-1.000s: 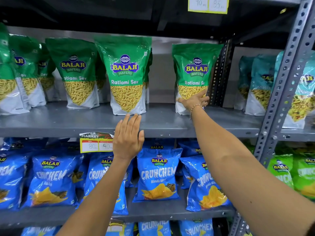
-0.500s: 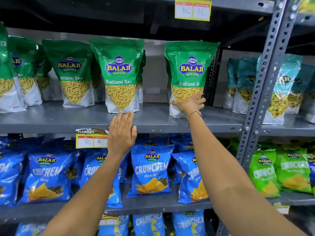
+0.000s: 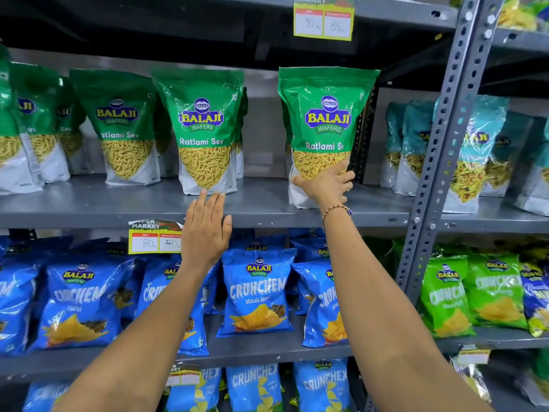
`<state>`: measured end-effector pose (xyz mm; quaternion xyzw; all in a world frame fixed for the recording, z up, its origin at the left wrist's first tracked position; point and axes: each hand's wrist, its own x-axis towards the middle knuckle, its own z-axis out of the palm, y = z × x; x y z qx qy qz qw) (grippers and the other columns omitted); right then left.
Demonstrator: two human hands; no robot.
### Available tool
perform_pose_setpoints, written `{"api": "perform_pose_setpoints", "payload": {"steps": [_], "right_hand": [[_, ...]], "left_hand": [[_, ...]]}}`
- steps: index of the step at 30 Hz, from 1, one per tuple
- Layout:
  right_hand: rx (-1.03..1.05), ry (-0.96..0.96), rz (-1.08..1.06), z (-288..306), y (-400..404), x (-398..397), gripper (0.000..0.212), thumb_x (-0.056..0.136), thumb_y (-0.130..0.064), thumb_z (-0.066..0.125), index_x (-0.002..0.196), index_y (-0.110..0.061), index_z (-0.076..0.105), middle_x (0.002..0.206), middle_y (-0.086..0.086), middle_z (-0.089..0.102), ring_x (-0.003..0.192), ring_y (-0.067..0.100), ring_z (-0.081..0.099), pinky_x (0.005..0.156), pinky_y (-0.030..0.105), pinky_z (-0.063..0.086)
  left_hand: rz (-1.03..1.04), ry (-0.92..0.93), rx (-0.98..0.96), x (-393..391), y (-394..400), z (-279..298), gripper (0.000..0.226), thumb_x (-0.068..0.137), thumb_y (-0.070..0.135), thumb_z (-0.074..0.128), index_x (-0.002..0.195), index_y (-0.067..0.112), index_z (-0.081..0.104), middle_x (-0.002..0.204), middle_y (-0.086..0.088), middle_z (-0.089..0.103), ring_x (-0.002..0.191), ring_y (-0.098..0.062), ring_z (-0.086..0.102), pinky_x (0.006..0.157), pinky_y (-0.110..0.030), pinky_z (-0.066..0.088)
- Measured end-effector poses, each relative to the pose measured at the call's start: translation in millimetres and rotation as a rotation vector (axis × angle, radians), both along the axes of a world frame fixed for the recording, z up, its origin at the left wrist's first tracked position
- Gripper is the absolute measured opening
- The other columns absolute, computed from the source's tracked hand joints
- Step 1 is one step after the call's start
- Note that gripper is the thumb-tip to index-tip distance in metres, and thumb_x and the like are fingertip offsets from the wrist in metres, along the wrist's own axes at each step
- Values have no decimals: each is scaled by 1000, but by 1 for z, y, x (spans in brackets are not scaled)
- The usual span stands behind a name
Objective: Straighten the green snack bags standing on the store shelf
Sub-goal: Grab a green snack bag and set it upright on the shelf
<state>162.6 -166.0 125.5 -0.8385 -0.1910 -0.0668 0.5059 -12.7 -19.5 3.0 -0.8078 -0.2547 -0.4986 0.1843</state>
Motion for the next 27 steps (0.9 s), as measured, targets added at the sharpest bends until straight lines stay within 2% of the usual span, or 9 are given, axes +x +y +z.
{"api": "perform_pose_setpoints", "payload": {"steps": [8,13,18,20,23,25,27], "right_hand": [[36,-35,-49,-1,-5,-14,129,65,-50,80,150,-8,-9,150,21,13,137,39,23,107,53,30],[100,-46,-77,-5,-4,-19,130,64,-56,78,150,-3,-4,147,20,20,134,38,29,106,52,31],[150,-44,-95,-10,-3,-25,132,65,-59,76,149,-1,-8,153,23,9,141,40,15,111,56,21],[215,-175,-169,-11,0,-36,122,69,-58,72,149,1,3,152,23,14,141,40,15,113,55,21],[436,-449,-257,-5,12,-60,90,79,-46,65,144,2,25,146,22,28,137,38,28,112,47,27],[557,-593,-184,2,28,-82,70,84,-32,61,139,1,34,142,22,32,133,33,31,112,36,25],[577,-675,-27,5,52,-103,59,88,-23,57,137,1,36,140,22,35,130,28,32,114,24,21]], "left_hand": [[-17,18,-92,-5,-13,6,53,100,31,29,136,-3,49,137,-22,53,137,-37,37,114,-47,25],[-55,-5,-166,-14,-22,17,55,99,32,28,133,-5,51,138,-22,52,136,-37,38,112,-48,30],[-63,-2,-165,-45,-2,31,56,99,33,28,135,-4,50,140,-20,50,137,-35,38,113,-47,30],[-48,6,-168,-68,18,32,56,99,33,28,133,-4,51,139,-20,51,137,-35,38,113,-48,30],[13,25,-175,-108,53,27,57,98,34,28,131,-5,53,139,-22,52,136,-36,39,112,-48,29],[46,33,-187,-133,76,22,59,97,37,27,132,-4,52,140,-21,50,137,-35,37,114,-47,25],[66,52,-177,-152,95,18,60,98,38,26,133,-4,51,141,-21,49,138,-35,36,115,-45,21]]}}
